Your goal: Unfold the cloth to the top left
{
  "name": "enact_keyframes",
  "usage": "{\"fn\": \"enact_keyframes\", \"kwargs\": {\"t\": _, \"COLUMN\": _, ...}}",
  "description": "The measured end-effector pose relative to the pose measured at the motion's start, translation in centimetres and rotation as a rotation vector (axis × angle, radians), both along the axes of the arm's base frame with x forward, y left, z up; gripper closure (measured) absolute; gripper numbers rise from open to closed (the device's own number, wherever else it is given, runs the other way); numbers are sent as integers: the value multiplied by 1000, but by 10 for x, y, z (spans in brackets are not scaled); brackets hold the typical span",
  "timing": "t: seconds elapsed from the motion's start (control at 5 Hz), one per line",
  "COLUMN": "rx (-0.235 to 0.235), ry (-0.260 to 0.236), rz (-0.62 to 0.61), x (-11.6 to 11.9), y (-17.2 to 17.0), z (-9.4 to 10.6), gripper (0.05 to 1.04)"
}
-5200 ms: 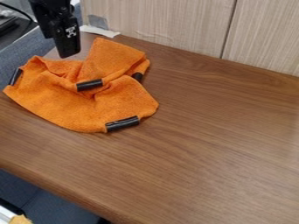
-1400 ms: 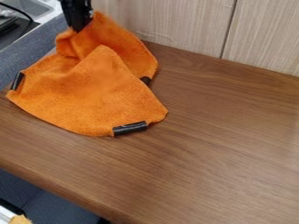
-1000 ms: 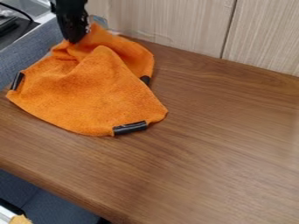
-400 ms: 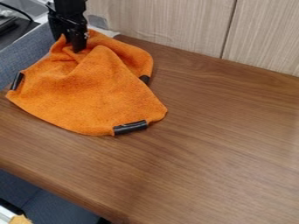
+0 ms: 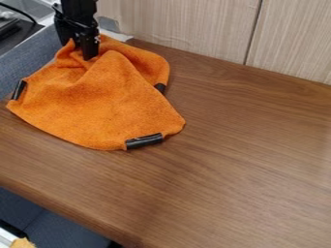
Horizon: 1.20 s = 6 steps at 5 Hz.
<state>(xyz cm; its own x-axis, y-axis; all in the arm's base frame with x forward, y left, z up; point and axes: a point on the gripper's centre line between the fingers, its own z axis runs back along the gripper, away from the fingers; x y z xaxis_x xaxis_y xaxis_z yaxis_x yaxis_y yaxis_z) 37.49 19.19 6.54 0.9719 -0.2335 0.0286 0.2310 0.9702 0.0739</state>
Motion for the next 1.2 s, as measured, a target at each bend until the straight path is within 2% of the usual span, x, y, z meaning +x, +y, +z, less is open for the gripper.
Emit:
{"fn": "enact_keyframes", "kwargs": {"t": 0.2, "rx": -20, "ry": 23, "rz": 3, "x": -2, "y": -2, "z": 9, "gripper": 83}}
{"fn": "enact_keyframes", "kwargs": {"t": 0.4, "rx": -42, "ry": -9, "rz": 7, "x": -3, "y": -8, "z": 32, "gripper": 83}}
{"fn": "enact_keyframes", "kwargs": {"t": 0.6, "rx": -50, "ry": -62, "rz": -11, "x": 0, "y": -12, "z": 61, "gripper": 84}}
{"fn": "enact_keyframes", "kwargs": {"t": 0.8, "rx": -94, "ry": -62, "rz": -23, "x": -2, "y": -13, "z": 70, "gripper": 84}}
{"fn": "enact_keyframes", "kwargs": {"t": 1.0, "rx": -97, "ry": -102, "rz": -18, "x": -7, "y": -7, "z": 91, "gripper": 84}}
{"fn": "enact_keyframes", "kwargs": {"t": 1.2, "rx": -107, "ry": -115, "rz": -32, "x": -11, "y": -10, "z": 102, "gripper": 84}}
